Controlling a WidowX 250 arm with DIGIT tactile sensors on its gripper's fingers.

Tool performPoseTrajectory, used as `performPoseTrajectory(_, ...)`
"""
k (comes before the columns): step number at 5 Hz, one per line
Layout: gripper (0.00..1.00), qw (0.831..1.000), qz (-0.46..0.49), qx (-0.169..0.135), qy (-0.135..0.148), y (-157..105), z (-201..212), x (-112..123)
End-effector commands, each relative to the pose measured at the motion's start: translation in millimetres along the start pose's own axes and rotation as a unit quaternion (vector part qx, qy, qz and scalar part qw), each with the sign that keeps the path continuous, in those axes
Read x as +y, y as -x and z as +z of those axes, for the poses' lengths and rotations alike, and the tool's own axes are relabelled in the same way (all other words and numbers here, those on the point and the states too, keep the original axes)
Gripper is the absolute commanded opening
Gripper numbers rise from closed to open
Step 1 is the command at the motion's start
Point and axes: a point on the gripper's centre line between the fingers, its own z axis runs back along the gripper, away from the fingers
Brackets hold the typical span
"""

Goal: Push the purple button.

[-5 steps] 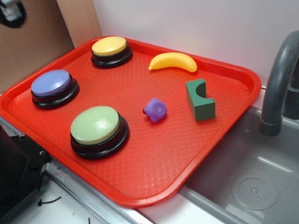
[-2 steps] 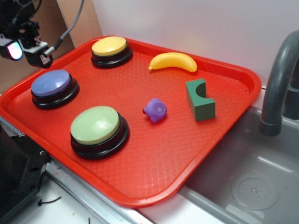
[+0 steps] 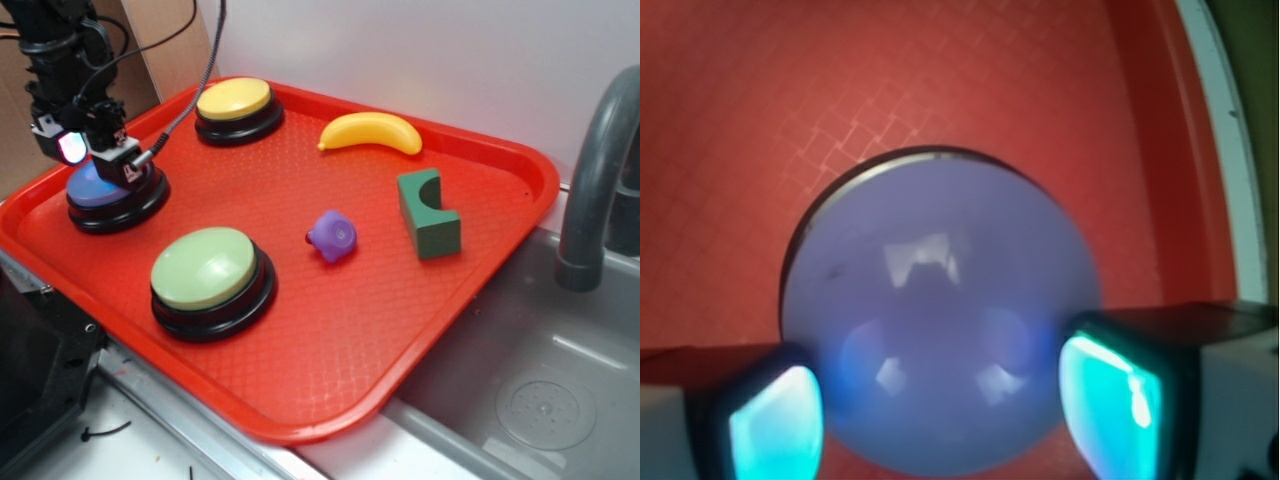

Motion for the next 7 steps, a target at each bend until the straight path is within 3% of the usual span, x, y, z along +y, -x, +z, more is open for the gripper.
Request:
performPoseTrajectory(1,1.00,1.000,-0.012,-0.014,-0.013,-2.6,18.2,-1.0)
performPoseTrajectory(3,1.00,0.999,-0.017,-0.024,-0.024,0.0,65.0,-4.9)
performPoseTrajectory(4,1.00,0.999,-0.012,-0.026,-0.024,-0.6,65.3,-2.2)
performPoseTrajectory(7,1.00,0.999,-0.037,0.009,-0.014,-9.3,-2.1,-1.8)
